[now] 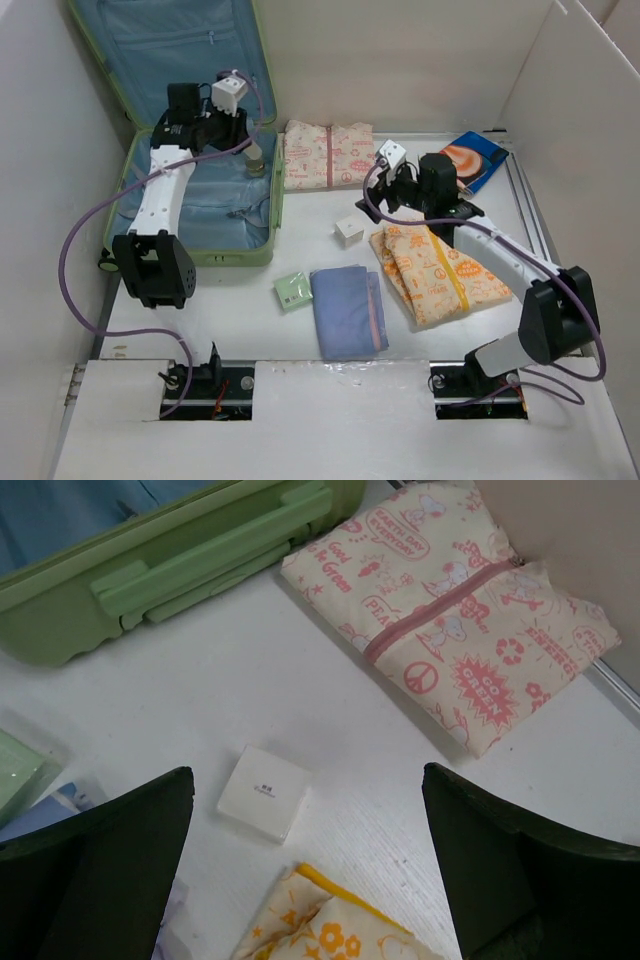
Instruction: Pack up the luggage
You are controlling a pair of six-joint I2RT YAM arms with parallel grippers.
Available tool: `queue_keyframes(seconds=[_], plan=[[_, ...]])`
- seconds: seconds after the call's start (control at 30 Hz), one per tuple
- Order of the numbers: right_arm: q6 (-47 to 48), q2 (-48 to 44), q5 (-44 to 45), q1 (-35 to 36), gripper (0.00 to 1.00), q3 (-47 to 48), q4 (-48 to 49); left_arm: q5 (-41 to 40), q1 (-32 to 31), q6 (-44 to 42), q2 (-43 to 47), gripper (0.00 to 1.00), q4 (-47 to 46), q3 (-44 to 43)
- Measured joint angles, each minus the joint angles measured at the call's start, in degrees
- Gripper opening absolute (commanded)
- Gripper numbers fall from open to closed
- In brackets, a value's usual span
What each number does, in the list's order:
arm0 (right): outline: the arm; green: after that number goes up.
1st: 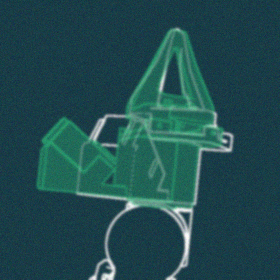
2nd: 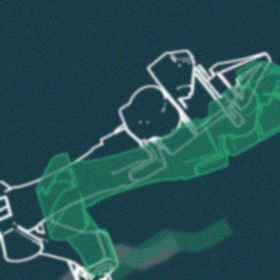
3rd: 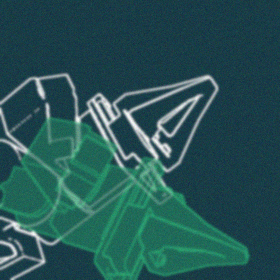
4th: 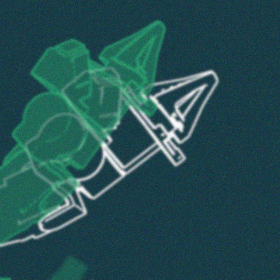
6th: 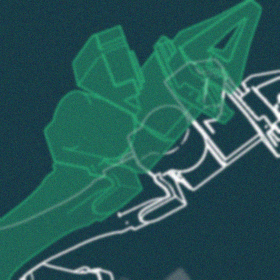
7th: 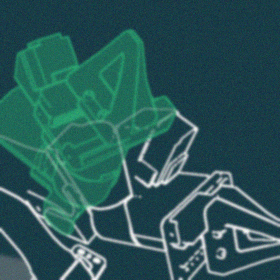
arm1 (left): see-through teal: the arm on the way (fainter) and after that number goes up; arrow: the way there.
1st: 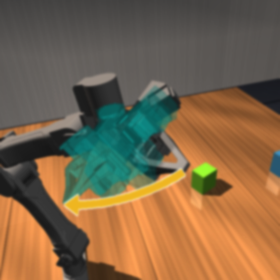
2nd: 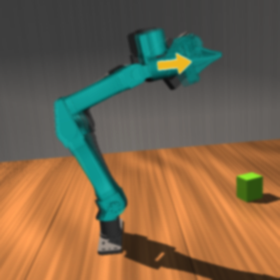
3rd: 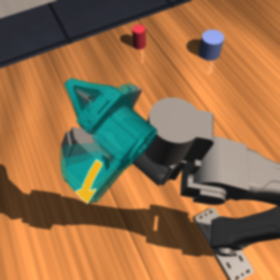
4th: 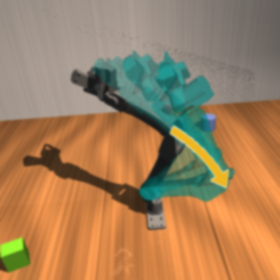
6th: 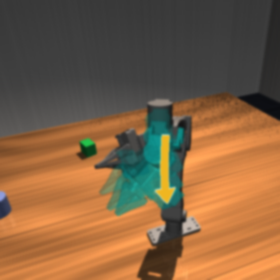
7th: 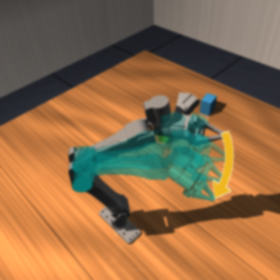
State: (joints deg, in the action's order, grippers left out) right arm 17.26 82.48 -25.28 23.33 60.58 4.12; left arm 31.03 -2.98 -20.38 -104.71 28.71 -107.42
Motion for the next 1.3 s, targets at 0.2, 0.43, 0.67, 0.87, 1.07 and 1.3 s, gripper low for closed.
queue_keyframes(seconds=[0.2,0.43,0.67,0.87,1.07,1.3], plan=[[0.33,9.14,-0.63,0.0,1.0,8.04,-0.02,-0.04,6.1,1.77,-5.92,0.0,-5.27,-0.55],[0.52,17.33,-2.21,0.0,1.0,14.4,-0.2,0.72,9.55,5.16,-18.23,0.0,-10.01,-4.24],[0.33,19.74,-2.82,0.0,1.0,16.98,-1.14,3.52,11.5,6.67,-26.01,0.0,-11.91,-8.81],[0.33,19.76,-2.78,0.0,1.0,17.7,-2.6,11.08,12.59,10.71,-28.55,0.0,-16.7,-9.88],[0.33,19.76,-2.78,0.0,1.0,17.81,-4.37,18.23,15.74,17.51,-34.47,0.08,-21.22,-10.82],[0.33,19.76,-2.8,0.0,1.0,20.22,-5.66,18.71,17.7,23.39,-36.96,0.75,-23.89,-10.99]])
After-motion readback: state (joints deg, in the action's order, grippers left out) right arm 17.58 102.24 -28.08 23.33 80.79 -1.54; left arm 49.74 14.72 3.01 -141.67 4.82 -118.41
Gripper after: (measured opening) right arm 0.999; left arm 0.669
